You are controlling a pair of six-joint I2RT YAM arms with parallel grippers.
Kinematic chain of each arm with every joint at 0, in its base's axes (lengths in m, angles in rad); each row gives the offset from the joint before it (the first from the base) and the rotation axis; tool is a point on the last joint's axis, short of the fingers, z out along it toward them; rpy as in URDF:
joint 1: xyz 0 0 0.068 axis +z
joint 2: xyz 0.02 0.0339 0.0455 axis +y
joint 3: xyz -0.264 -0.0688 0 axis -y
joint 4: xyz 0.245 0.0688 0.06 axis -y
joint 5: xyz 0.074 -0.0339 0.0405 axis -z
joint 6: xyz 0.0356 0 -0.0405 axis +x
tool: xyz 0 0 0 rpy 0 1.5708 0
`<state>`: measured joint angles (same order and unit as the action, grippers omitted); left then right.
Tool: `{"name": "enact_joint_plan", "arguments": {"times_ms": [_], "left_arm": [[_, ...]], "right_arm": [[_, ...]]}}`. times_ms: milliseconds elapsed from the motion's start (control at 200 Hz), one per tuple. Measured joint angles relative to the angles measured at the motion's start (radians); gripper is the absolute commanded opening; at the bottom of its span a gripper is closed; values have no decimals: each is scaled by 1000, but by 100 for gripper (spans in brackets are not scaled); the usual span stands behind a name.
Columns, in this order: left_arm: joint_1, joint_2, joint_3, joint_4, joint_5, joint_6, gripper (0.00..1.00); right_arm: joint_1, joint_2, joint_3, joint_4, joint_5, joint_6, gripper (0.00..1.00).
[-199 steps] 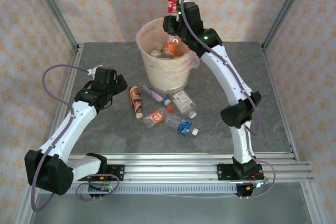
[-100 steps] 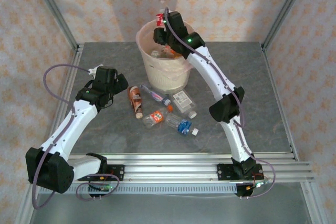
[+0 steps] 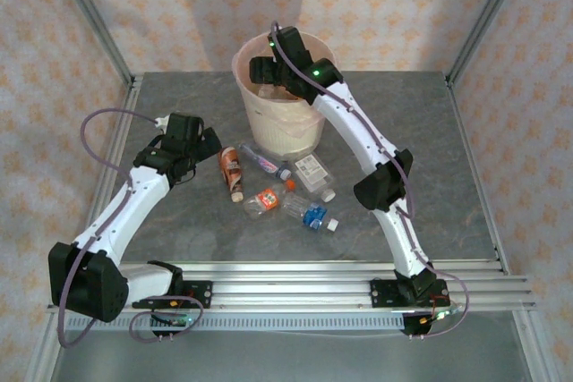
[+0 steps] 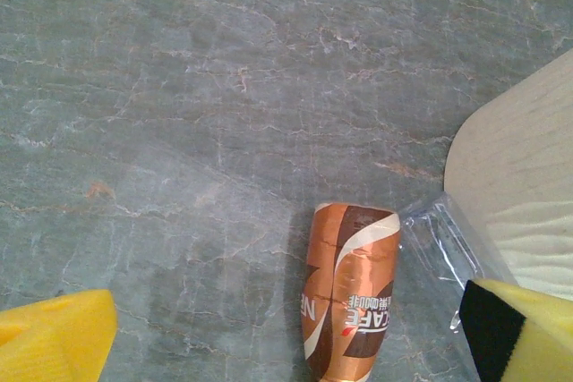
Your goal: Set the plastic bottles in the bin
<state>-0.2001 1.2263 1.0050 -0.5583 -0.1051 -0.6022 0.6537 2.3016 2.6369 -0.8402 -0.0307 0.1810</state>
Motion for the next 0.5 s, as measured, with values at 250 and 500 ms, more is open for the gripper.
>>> {"name": "enact_joint_plan", "arguments": {"times_ms": [250,500], "left_arm": [[0,14,0,8,34,3,100],[0,43,-2,11,82,20,100]], "right_arm": [[0,-9,0,-28,23,-4,95],[0,-128,-32,-89,81,-5,99]]}}
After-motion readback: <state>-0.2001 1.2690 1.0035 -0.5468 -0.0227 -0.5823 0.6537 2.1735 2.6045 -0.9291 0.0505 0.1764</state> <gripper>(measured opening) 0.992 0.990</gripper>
